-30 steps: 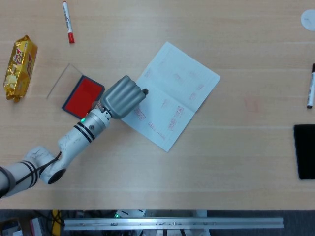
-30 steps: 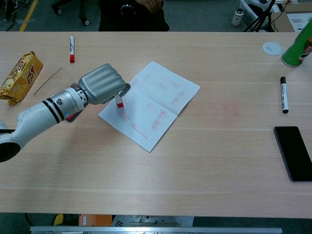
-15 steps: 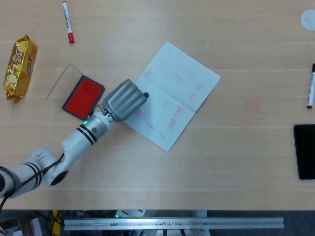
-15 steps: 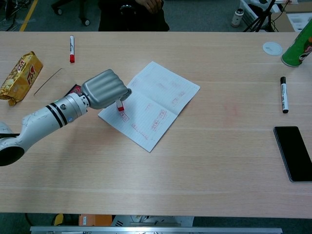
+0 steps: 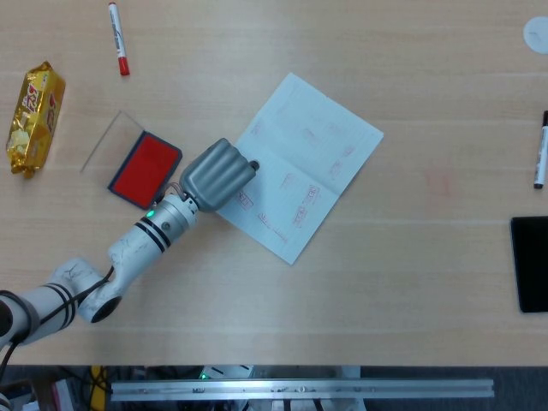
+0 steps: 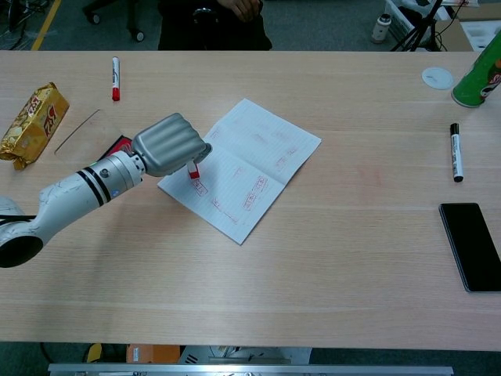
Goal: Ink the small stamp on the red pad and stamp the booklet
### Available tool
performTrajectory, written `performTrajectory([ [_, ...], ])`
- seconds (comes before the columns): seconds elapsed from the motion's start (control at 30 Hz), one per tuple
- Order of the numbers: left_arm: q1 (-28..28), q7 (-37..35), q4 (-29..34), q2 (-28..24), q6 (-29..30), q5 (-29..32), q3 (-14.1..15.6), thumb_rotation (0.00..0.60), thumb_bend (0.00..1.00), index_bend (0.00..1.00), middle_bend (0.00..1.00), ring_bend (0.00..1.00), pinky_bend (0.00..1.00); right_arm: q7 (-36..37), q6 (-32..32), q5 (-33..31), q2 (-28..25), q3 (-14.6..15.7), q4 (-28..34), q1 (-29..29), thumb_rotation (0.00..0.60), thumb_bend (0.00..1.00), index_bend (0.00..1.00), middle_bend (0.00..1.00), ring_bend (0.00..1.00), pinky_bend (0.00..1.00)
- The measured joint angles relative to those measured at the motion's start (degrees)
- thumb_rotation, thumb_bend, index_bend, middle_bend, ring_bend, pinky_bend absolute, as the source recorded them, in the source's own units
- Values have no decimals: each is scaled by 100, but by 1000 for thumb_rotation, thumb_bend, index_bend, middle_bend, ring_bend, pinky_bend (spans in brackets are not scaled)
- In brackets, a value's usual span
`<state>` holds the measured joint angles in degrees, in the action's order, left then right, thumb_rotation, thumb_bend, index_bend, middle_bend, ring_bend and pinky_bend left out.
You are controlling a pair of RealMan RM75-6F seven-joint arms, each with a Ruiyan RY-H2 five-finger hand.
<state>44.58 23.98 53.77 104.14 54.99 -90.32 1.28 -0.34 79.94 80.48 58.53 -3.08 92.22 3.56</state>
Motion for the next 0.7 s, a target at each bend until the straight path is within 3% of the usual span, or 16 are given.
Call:
performTrajectory([
  [0.37,8,90,94,-55,-40,41,-36,600,352,588,987,971,1000,41,16,3,13,-3,-38,-19,600,189,377,423,475,514],
  [0.7,-34,284,780,-633,254,46,-167,600,352,587,987,971,1000,100,-2,34,46,-23,-78,9,600,189,378,423,476,514],
])
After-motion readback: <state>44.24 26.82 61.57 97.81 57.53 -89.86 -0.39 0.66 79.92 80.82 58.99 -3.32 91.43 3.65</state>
